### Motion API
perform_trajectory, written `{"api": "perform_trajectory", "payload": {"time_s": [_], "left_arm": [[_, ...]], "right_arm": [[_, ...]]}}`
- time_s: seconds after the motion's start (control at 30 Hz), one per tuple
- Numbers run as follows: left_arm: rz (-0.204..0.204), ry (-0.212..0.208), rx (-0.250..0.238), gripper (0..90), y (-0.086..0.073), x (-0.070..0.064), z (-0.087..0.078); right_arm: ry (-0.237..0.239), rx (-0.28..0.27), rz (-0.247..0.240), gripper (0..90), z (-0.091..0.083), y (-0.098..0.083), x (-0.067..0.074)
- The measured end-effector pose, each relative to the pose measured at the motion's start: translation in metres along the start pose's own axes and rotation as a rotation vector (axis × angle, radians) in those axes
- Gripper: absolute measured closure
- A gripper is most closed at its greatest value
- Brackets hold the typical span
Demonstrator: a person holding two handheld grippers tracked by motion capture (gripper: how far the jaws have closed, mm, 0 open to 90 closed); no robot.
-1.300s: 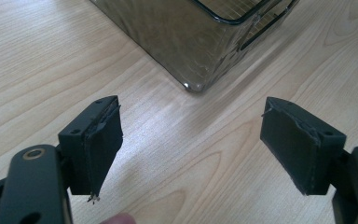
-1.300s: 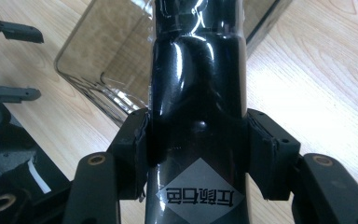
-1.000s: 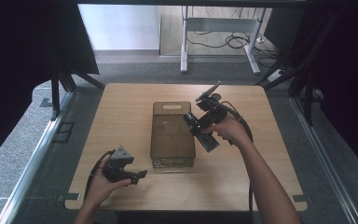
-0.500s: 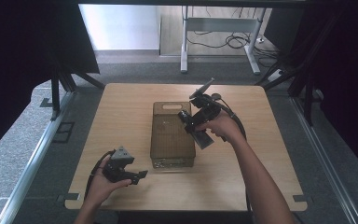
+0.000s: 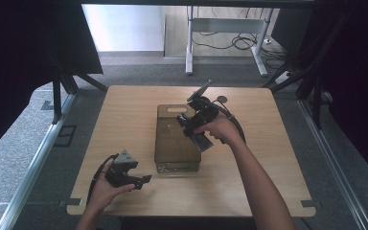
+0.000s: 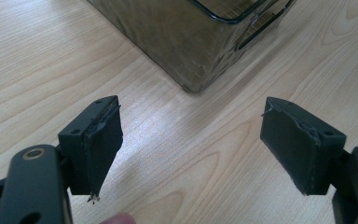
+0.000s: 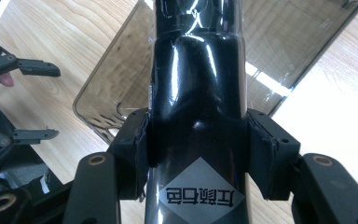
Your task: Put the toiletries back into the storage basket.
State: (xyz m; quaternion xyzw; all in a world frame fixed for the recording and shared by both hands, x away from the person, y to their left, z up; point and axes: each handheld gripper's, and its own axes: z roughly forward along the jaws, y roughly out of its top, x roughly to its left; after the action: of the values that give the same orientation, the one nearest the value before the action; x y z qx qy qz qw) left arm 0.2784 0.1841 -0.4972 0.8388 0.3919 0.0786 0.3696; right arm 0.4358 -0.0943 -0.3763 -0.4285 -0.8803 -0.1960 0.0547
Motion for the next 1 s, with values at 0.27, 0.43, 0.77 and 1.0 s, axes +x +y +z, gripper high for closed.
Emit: {"api": "perform_trajectory", "payload": {"time_s": [0.27, 0.43, 0.77, 1.0], "left_arm": [[-0.004, -0.001, -0.007, 21.2, 0.0, 0.001, -0.001], [-0.003, 0.0, -0.004, 21.2, 0.0, 0.001, -0.001], [-0.001, 0.0, -0.005, 21.2, 0.0, 0.001, -0.002], [-0.007, 0.001, -0.012, 21.2, 0.0, 0.002, -0.003]], "right_arm": [[-0.017, 0.007, -0.004, 45.8, 0.005, 0.012, 0.008], [-0.015, 0.005, 0.006, 45.8, 0.007, 0.016, 0.011], [-0.024, 0.026, 0.035, 45.8, 0.018, 0.027, 0.015], [-0.011, 0.013, 0.071, 45.8, 0.027, 0.033, 0.016]]}}
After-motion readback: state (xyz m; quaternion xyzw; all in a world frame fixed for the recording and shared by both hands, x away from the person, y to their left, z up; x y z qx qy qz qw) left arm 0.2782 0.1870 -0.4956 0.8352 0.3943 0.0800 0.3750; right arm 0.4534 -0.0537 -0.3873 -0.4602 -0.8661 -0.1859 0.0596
